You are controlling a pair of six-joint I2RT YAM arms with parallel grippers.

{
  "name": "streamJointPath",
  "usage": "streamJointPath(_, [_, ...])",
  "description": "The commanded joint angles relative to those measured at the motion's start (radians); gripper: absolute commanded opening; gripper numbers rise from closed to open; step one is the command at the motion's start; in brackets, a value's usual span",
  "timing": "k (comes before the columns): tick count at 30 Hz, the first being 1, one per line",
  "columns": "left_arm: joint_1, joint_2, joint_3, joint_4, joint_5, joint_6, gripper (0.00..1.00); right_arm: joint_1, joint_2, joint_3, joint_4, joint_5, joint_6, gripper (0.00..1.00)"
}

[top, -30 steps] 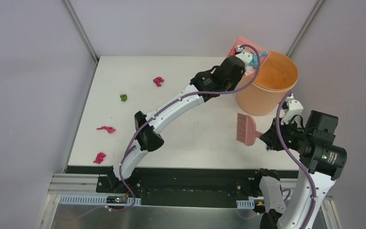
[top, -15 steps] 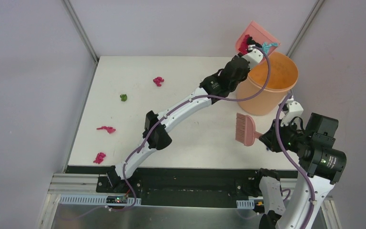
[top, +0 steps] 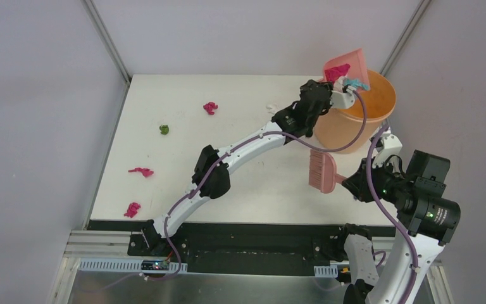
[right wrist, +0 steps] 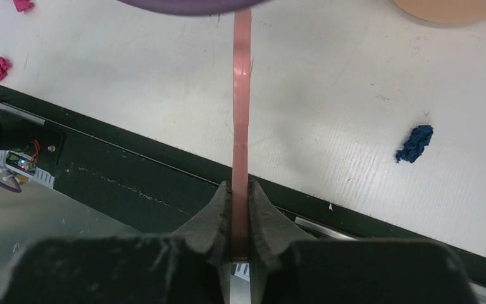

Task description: Sweep away the paper scraps from the table

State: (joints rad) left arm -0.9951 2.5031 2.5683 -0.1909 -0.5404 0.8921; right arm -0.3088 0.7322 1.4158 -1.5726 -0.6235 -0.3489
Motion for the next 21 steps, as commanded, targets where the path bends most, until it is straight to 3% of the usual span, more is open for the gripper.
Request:
streamJointPath(1, [-0.005, -0.075, -0.060, 0.146, 0.064, 0.248, 0.00, -0.009, 0.013, 0.037, 0.016, -0.050, -0.005, 0.00])
streamJointPath(9, [-0.017, -0.120, -0.221, 0.434, 0.096, 0.596, 0.00, -0.013, 0.006, 0.038, 0.016, -0.053, -0.007, 0.00])
streamJointPath(15, [-0.019, -0.145, -0.266, 0.577, 0.131, 0.705, 0.00, -0.016, 0.001, 0.039, 0.016, -0.054, -0.007, 0.00])
streamJointPath(21, [-0.022, -0.164, -0.292, 0.604, 0.117, 0.678, 0.00, -0.019, -0.005, 0.040, 0.013, -0.052, -0.009, 0.00])
